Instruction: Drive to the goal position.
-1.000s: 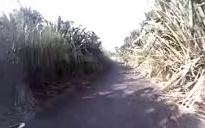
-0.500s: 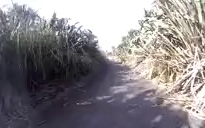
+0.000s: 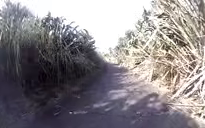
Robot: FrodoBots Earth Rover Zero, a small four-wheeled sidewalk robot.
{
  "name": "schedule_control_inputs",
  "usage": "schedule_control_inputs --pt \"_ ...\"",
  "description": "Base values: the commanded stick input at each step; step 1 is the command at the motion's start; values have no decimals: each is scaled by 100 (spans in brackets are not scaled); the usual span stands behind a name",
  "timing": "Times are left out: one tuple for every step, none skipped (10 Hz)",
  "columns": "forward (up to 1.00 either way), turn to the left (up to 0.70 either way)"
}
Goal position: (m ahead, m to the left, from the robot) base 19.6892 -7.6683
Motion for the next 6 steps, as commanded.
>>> schedule_control_inputs --pt "45 -27" --pt "45 -27" --pt "45 -27" --pt "45 -27" --pt "45 -27" --pt "45 -27"
